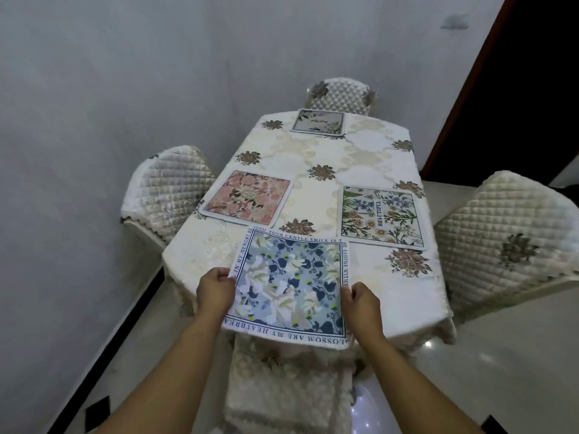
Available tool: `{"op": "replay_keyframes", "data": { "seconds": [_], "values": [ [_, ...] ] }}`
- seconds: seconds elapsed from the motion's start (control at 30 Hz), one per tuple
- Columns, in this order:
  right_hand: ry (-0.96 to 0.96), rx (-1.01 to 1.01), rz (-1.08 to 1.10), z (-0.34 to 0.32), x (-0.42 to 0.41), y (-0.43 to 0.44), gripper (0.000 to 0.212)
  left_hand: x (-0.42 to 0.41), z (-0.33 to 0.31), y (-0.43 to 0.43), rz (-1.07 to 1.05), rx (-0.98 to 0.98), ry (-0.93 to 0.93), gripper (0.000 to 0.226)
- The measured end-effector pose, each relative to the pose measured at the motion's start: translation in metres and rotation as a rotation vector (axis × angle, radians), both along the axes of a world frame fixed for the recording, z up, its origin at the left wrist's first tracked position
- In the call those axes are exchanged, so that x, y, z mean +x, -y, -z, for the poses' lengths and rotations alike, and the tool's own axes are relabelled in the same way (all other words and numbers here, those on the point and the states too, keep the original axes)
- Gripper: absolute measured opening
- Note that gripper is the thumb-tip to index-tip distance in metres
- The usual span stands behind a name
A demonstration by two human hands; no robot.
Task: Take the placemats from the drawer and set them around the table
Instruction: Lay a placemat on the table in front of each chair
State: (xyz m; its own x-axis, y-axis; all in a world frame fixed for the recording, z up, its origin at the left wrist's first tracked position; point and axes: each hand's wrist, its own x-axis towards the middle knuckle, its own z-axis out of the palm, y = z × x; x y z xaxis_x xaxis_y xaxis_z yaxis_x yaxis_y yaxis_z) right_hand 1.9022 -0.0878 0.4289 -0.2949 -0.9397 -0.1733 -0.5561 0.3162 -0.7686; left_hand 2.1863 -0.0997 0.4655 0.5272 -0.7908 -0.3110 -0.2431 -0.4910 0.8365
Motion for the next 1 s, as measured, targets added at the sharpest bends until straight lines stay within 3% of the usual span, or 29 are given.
{"op": "replay_keyframes", "data": {
  "seconds": [0.33,0.47,0.67,0.77,0.83,0.9,1.0],
  "values": [
    [-0.258,0.121,0.023,0.072,0.020,0.062,0.032,0.021,0.102,0.073,0.248,0.083,0.196,0.016],
    [-0.434,0.147,0.031,0.089,0.022,0.053,0.034,0.029,0.126,0.071,0.388,-0.014,0.306,0.016],
    [-0.507,0.175,0.126,0.094,0.034,0.054,0.038,0.039,0.137,0.077,0.539,-0.052,0.488,0.016],
    [-0.474,0.263,0.225,0.092,0.038,0.055,0.037,0.039,0.138,0.076,0.620,-0.035,0.597,0.026],
    [-0.592,0.152,0.242,0.092,0.043,0.054,0.028,0.036,0.138,0.072,0.625,-0.032,0.708,0.037],
    [-0.690,-0.047,0.119,0.090,0.060,0.055,0.016,0.025,0.135,0.066,0.639,-0.110,0.743,0.040],
    [-0.567,-0.252,-0.186,0.097,0.106,0.060,0.008,-0.002,0.138,0.060,0.773,-0.231,0.715,0.041]
  ]
}}
